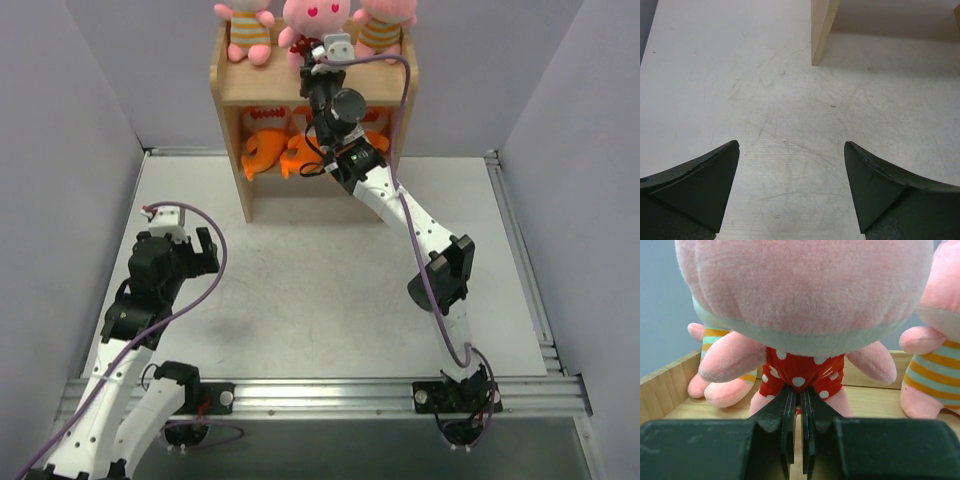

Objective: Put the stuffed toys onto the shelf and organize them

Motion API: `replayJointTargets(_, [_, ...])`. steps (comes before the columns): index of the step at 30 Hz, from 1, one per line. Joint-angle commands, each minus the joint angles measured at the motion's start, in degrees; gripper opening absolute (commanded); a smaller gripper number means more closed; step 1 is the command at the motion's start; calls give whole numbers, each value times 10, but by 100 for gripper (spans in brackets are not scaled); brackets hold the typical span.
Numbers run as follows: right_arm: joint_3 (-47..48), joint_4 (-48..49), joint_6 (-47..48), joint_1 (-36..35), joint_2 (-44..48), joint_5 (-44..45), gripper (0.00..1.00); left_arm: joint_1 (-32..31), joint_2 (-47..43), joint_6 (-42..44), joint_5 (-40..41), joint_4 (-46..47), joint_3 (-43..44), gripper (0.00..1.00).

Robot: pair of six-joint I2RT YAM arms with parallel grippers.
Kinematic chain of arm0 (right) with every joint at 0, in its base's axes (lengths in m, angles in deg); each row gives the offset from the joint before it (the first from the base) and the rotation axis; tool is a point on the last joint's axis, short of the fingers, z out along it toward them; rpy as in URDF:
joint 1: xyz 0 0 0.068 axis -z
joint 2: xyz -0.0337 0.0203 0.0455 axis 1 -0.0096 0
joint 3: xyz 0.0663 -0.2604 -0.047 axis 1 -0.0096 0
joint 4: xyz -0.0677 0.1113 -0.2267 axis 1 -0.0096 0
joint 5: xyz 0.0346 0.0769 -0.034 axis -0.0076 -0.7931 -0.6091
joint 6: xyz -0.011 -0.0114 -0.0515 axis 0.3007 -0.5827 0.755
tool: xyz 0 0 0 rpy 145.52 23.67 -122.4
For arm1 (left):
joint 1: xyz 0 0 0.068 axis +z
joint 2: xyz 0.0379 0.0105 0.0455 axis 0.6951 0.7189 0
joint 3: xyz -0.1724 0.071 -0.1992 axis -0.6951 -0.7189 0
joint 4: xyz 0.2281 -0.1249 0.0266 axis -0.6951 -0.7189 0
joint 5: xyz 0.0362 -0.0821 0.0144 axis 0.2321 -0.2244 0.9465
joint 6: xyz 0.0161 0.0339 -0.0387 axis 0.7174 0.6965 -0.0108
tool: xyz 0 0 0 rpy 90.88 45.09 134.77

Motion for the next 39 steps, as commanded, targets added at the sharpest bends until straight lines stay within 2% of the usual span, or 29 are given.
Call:
replayJointTargets(1, [34,98,13,5,-6,-15,0,-5,1,6,6,5,1,94])
replayJointTargets(15, [101,113,-7,22,-68,-20,0,-11,9,8,5,7,0,94])
replayJointTargets(25, [108,114,-21,30,-88,-33,5,-12,9,8,5,7,1,94])
replayJointTargets(34, [109,108,-29,35,-95,-33,14,-12,9,8,4,5,0,94])
replayJointTargets(39, [109,102,-33,34,-95,-35,24,-12,7,8,4,5,0,94])
